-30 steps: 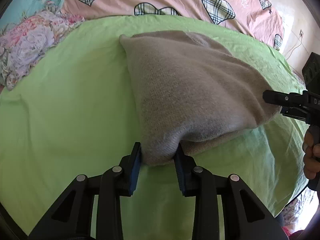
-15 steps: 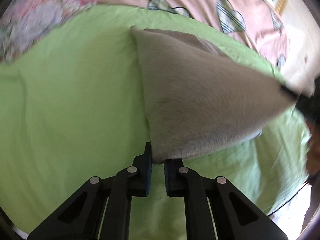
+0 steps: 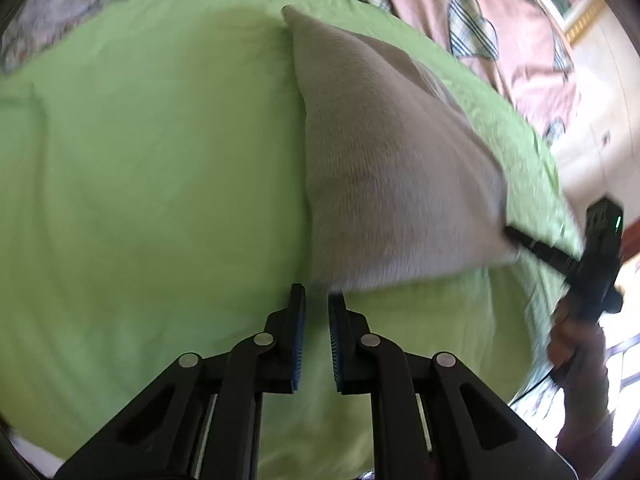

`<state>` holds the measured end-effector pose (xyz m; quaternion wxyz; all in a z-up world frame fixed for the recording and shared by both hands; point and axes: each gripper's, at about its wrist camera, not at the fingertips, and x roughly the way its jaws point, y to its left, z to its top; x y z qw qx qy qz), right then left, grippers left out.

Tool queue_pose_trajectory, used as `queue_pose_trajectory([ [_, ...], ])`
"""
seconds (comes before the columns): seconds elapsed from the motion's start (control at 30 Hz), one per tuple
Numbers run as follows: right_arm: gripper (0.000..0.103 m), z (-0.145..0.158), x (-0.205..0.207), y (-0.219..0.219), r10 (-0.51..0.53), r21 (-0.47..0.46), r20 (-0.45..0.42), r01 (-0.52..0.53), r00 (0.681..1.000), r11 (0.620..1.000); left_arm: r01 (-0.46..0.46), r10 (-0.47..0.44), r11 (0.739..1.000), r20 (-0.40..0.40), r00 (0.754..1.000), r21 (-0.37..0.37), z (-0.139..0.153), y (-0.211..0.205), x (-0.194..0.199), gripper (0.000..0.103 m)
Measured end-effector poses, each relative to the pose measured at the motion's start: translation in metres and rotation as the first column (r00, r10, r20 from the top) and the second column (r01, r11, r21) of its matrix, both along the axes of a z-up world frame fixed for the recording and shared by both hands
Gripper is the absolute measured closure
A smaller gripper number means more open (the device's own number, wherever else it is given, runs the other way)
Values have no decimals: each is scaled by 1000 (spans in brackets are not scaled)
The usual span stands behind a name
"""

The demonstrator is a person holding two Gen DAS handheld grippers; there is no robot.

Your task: Fold small clothes

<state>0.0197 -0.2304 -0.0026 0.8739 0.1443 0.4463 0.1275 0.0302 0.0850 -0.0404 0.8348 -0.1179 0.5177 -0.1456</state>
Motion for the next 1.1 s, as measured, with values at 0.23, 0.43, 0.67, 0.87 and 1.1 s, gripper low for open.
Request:
queue_pose_trajectory([
  [0.23, 78, 42, -5, -19, -69, 52, 95, 64, 993, 997, 57, -53, 998, 125, 991, -34, 45, -3, 1, 92],
  [0.43, 78, 60, 29, 26, 55, 67, 160, -66, 986, 996, 89, -74, 994, 212, 975, -63, 64, -30, 52, 92],
  [0.67, 78, 18, 82, 48, 104, -46, 54, -101, 993, 994, 122, -126, 992, 170, 977, 36, 38, -47, 109, 95],
  [0.87, 82, -6, 106, 37, 103, -34, 30, -102, 994, 994, 128, -128, 992, 166, 978, 14, 20, -41, 122, 97],
  [1.1, 83, 4, 92, 33, 93, -7, 48, -93, 995, 996, 121, -122, 992, 201, 972, 16, 38, -41, 94, 97],
])
